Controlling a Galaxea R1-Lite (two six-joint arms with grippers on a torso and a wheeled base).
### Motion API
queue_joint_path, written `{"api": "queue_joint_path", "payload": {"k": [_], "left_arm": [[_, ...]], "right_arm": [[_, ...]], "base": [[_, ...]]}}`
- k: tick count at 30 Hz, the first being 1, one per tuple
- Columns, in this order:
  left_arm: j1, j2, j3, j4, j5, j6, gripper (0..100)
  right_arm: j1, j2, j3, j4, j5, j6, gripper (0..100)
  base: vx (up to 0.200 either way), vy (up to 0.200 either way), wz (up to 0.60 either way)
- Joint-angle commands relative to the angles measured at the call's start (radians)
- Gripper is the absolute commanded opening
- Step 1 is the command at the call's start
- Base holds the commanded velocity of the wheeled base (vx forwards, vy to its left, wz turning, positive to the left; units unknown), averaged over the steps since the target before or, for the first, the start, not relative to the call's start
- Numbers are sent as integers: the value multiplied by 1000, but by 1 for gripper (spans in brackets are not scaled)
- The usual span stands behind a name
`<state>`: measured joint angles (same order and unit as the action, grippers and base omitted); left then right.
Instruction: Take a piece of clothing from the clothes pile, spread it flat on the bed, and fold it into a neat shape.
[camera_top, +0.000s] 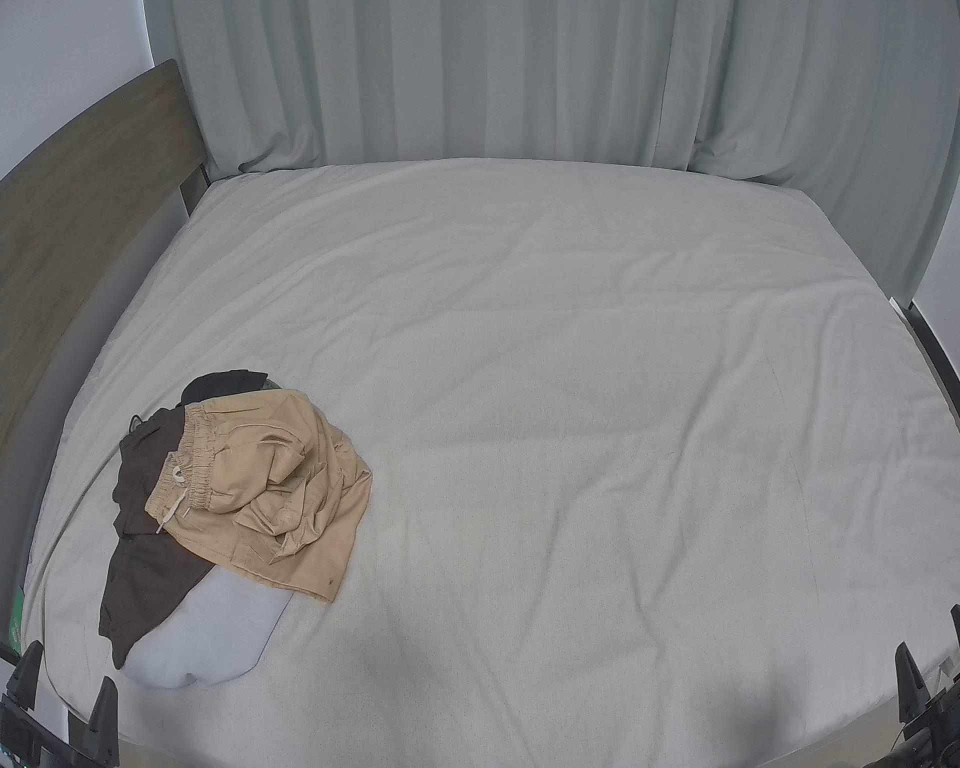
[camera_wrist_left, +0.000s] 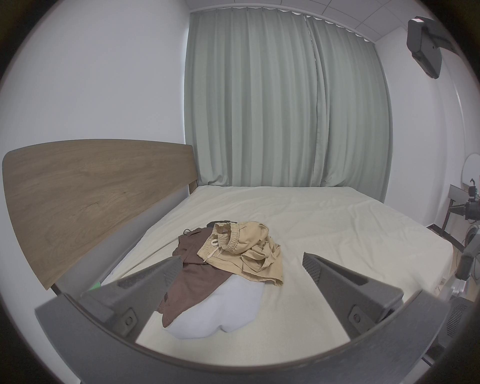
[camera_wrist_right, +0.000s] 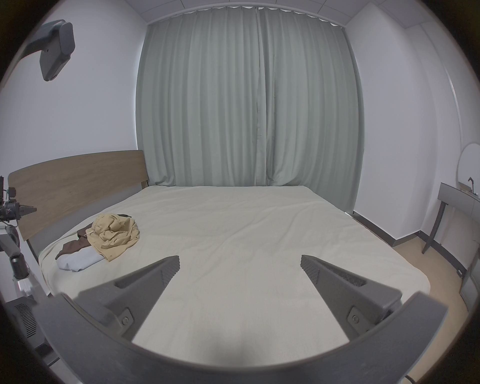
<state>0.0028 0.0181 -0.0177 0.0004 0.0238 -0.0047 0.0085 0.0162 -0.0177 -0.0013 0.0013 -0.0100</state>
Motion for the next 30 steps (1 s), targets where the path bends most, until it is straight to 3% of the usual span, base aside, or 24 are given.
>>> {"api": "queue_joint_path", "payload": {"k": [1, 23, 27, 30], "left_arm": [[0, -18, 18, 0, 1, -1, 100], [0, -18, 18, -10, 8, -11, 100], [0, -18, -22, -115, 39, -12, 100], [0, 0, -62, -111, 48, -11, 100]], "right_arm": [[-2, -16, 18, -2, 0, -1, 100], [-2, -16, 18, -2, 0, -2, 100], [-2, -16, 18, -2, 0, -2, 100], [-2, -16, 18, -2, 0, -4, 100]], "base": [[0, 0, 0], [0, 0, 0], [0, 0, 0], [0, 0, 0]]}}
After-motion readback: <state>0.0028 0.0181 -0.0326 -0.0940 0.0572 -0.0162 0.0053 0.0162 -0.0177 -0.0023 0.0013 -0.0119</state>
